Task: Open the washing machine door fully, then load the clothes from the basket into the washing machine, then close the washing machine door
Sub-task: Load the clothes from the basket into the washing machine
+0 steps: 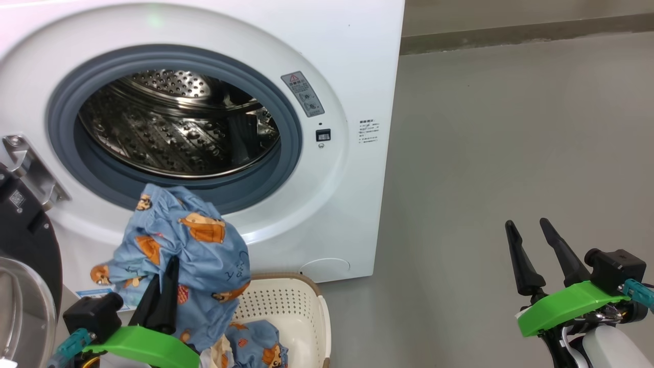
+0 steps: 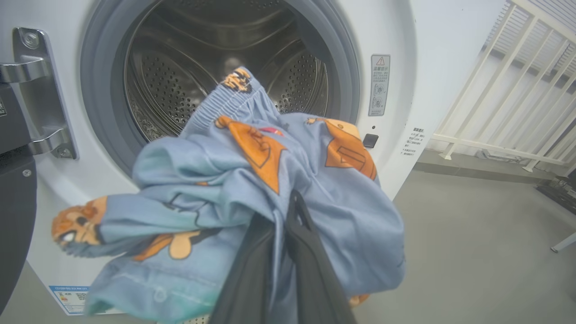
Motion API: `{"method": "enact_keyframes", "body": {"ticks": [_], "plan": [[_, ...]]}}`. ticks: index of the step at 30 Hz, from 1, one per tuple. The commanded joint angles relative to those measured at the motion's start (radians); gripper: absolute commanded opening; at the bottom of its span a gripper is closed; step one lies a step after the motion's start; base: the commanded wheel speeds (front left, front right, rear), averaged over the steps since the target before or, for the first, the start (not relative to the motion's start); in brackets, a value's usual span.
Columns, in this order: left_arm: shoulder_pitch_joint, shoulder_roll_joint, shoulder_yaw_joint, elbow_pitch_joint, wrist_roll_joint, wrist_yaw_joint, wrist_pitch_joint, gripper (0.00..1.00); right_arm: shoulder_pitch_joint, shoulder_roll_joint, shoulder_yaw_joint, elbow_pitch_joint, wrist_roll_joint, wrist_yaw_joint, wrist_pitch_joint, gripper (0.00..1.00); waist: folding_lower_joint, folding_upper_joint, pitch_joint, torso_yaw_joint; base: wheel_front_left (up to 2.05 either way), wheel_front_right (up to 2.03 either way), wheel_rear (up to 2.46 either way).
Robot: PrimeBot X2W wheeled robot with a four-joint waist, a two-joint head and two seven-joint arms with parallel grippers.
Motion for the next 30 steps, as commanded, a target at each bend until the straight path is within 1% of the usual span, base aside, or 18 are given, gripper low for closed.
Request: {"method": "enact_keyframes", "body": {"ticks": [1, 8, 14, 21, 30], "plan": [[-0.027, 0.027, 0.043, -0.027, 0.011, 0.004, -0.013, 0.00, -0.012, -0.017, 0.015, -0.027, -0.013, 0.007, -0.008, 1.00, -0.0001, 0.0000, 0.003, -0.002, 0.00, 0.00, 0.00], [-0.063, 0.022, 0.052, -0.007, 0.016, 0.000, -0.014, 0.00, -0.022, -0.016, 0.029, -0.027, -0.015, 0.007, -0.008, 1.00, -0.0001, 0.0000, 0.013, -0.014, 0.00, 0.00, 0.00], [-0.113, 0.010, 0.052, 0.035, 0.009, -0.017, -0.007, 0.00, -0.027, -0.016, 0.033, -0.031, -0.017, 0.007, -0.008, 1.00, -0.0001, 0.0000, 0.030, -0.024, 0.00, 0.00, 0.00], [-0.269, -0.004, 0.057, 0.169, -0.002, -0.072, 0.014, 0.00, -0.050, -0.008, 0.032, -0.049, -0.034, 0.007, -0.008, 1.00, -0.0001, 0.0000, 0.123, -0.046, 0.00, 0.00, 0.00], [-0.556, -0.016, 0.075, 0.395, 0.002, -0.165, 0.013, 0.00, -0.098, 0.023, 0.009, -0.098, -0.082, 0.007, -0.008, 1.00, -0.0001, 0.0000, 0.327, -0.083, 0.00, 0.00, 0.00]]}}
